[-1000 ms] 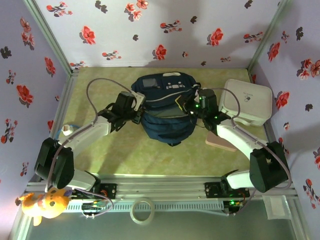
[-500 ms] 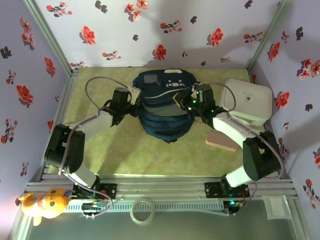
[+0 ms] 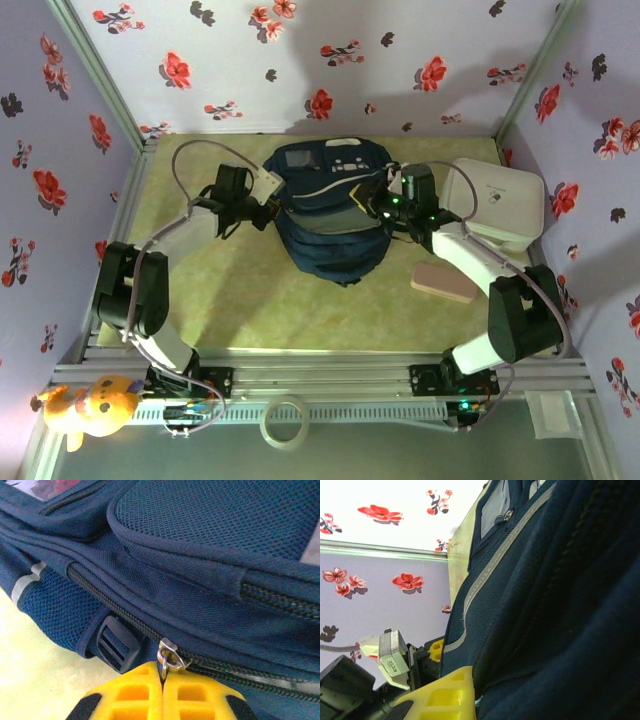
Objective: Pack the student bag
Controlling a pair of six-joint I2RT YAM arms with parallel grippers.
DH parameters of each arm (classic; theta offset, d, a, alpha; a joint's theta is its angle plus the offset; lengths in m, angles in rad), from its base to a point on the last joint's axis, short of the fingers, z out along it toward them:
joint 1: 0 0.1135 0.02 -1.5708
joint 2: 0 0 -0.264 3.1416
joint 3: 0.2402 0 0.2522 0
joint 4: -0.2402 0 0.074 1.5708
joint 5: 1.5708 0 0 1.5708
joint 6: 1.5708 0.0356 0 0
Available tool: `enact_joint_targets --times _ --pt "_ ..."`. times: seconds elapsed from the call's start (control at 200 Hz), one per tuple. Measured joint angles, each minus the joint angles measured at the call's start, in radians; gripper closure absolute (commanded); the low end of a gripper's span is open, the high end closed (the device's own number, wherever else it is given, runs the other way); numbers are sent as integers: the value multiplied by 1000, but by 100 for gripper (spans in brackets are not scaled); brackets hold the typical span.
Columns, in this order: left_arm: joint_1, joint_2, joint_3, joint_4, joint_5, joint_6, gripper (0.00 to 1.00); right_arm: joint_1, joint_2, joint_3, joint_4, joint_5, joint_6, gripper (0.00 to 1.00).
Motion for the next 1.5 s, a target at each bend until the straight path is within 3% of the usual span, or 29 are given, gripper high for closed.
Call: enact_joint_targets --times 0.45,0.825,0.875,0.945,1.155,1.32,1.5 --pt "27 86 97 -127 -8 77 99 -12 -28 16 -57 -76 -75 88" --pt "74 23 -23 -9 -161 -101 95 25 167 119 45 -139 -54 87" --pt "88 -3 -52 3 -180 -129 90 37 203 147 49 -148 -55 85" --pt "102 -40 -87 8 -215 -173 74 48 243 179 52 -153 -60 81" --pt "140 -163 -152 9 -299 -312 48 44 241 193 -44 -71 -145 43" --pt "141 -302 -180 23 -304 -429 29 41 84 138 -194 93 -224 25" --pt "136 -450 -190 27 -299 -529 16 30 -119 43 -376 349 -261 17"
